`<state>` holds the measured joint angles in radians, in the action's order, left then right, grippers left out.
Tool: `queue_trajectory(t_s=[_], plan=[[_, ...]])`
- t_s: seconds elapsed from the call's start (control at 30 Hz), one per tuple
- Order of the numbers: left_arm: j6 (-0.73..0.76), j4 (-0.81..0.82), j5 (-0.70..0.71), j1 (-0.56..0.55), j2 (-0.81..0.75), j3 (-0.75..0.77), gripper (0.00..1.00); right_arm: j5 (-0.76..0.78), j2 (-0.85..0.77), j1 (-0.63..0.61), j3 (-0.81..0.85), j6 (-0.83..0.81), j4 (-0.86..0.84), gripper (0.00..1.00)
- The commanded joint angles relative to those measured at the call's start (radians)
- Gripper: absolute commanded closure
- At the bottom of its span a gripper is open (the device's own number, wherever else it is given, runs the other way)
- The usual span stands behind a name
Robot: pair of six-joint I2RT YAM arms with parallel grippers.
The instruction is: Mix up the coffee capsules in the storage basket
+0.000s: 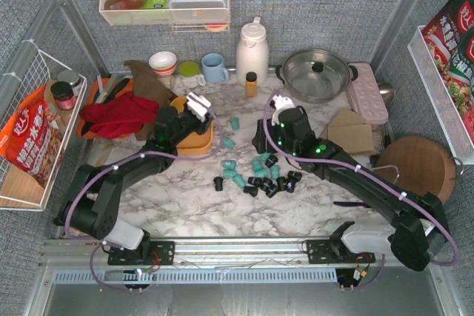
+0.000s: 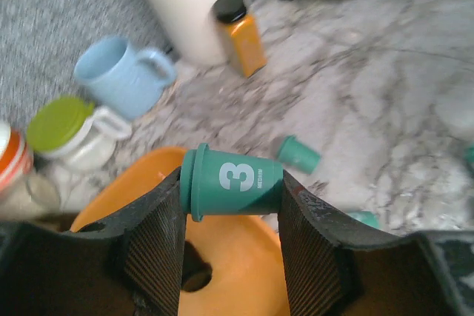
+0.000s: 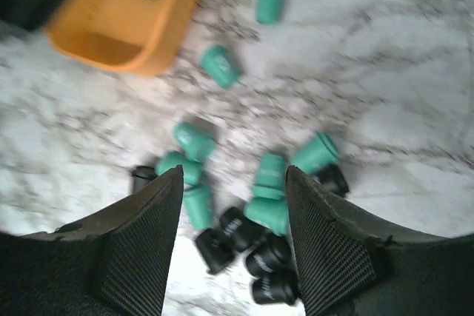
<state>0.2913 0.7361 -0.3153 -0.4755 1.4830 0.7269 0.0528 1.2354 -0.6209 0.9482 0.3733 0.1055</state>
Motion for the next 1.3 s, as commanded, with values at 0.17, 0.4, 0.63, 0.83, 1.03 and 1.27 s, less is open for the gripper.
queue_trajectory(t_s=[0.17, 0.4, 0.63, 0.83, 1.03, 1.27], plan=[[-0.23, -0.235, 0.154, 0.1, 0.172, 0.161, 0.52, 0.053, 0.091, -0.015, -0.03, -0.097, 0.192, 0.38], [-0.283, -0.255, 0.192, 0.134, 0.201, 0.182, 0.13, 0.072, 0.22, -0.083, -0.029, -0.085, 0.172, 0.34], [-0.3, -0.214, 0.192, 0.137, 0.151, 0.166, 0.01, 0.213, 0.38, -0.16, 0.04, -0.123, 0.243, 0.33], [-0.341, -0.202, 0.165, 0.137, 0.117, 0.164, 0.01, 0.276, 0.445, -0.176, 0.084, -0.117, 0.265, 0.37], [-0.378, -0.193, 0.137, 0.137, 0.102, 0.164, 0.01, 0.282, 0.474, -0.177, 0.085, -0.097, 0.258, 0.4], [-0.384, -0.191, 0.134, 0.136, 0.088, 0.16, 0.01, 0.291, 0.425, -0.178, 0.061, -0.07, 0.227, 0.4]])
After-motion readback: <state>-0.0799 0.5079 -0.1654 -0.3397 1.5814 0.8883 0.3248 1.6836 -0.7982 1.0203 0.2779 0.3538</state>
